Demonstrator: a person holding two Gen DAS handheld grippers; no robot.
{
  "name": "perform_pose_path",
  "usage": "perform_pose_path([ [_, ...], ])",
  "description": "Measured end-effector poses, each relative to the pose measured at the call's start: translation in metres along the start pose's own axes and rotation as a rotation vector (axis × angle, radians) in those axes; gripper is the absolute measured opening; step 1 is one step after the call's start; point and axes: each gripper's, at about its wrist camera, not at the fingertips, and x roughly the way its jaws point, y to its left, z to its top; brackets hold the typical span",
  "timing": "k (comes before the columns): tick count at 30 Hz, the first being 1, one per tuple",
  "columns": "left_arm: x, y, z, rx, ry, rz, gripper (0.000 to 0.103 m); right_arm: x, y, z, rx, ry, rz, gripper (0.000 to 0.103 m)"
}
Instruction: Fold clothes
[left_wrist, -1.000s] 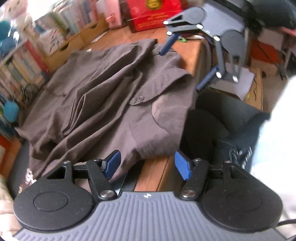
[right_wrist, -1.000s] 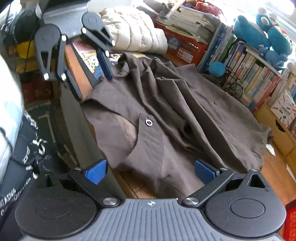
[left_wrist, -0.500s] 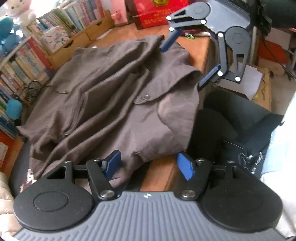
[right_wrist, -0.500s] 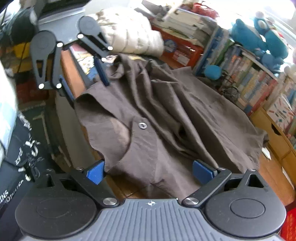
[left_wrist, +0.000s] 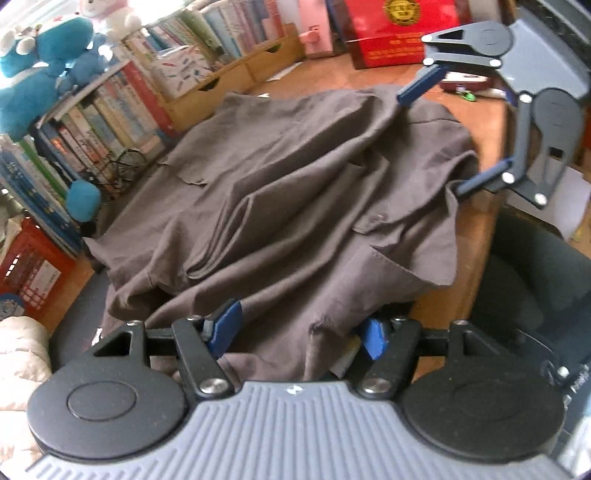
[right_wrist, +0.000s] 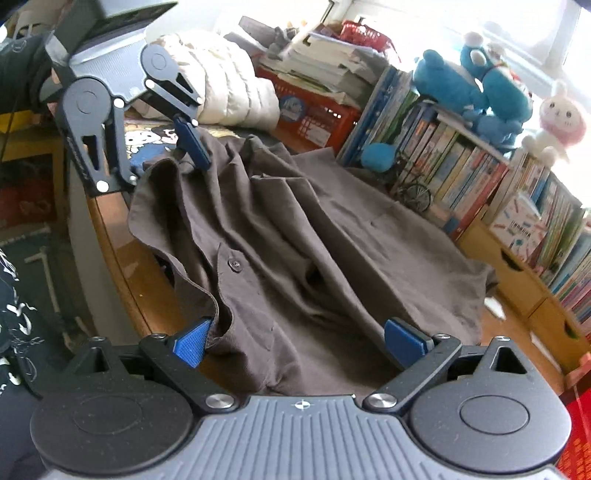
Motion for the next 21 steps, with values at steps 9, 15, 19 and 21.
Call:
perform_pose_path([
  [9, 0.025, 0.029, 0.013, -0.106, 0.016, -0.076, 0.068, 0.021, -0.028, 0.005, 0.161, 0.068, 0.105, 0.053],
  [15, 0.014, 0.028, 0.005, -0.092, 0.015, -0.193, 0.054, 0.016, -0.032, 0.007, 0.217, 0.101, 0.224, 0.049],
  [19, 0.005, 0.019, 0.001, -0.027, 0.0, -0.225, 0.054, 0.007, -0.032, 0.002, 0.222, 0.078, 0.268, 0.06],
  [21, 0.003, 0.015, 0.001, -0.005, -0.003, -0.227, 0.055, 0.003, -0.029, 0.002, 0.204, 0.076, 0.293, 0.065],
])
